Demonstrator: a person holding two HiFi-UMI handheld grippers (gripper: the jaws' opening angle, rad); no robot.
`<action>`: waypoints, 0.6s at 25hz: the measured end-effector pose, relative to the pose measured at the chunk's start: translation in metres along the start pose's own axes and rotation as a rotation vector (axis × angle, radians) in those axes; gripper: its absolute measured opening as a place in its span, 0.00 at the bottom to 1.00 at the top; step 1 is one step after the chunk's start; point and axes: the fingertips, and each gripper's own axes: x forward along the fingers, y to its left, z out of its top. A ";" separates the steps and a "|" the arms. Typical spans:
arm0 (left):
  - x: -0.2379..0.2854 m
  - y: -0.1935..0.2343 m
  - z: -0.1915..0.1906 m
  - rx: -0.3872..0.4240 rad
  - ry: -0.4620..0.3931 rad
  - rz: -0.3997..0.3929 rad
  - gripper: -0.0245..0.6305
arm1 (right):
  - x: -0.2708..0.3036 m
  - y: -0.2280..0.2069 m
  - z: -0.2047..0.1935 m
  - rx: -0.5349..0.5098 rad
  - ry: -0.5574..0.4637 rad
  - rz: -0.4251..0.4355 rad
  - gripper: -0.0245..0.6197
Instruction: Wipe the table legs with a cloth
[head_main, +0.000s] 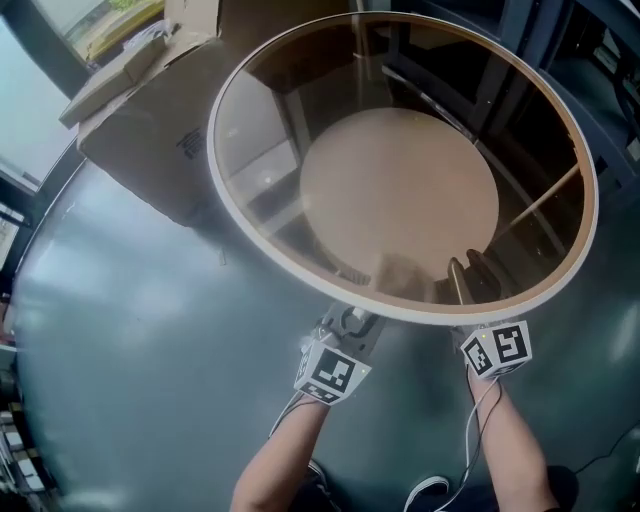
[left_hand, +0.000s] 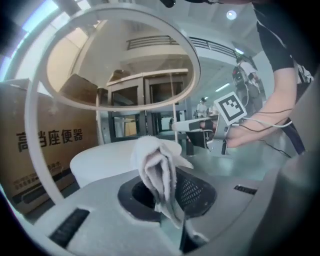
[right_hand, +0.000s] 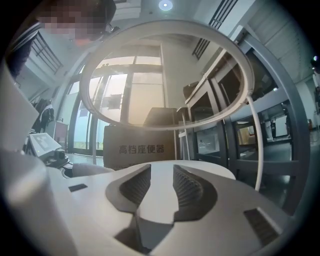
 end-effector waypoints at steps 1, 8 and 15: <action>-0.009 0.010 -0.015 -0.035 0.004 0.028 0.10 | 0.003 0.008 -0.003 -0.005 0.006 0.012 0.23; -0.010 0.076 -0.088 -0.314 0.116 0.210 0.10 | 0.007 0.035 -0.007 -0.034 0.028 0.054 0.23; 0.028 0.030 -0.076 -0.357 0.074 0.129 0.10 | -0.011 0.010 -0.008 -0.047 0.033 0.008 0.23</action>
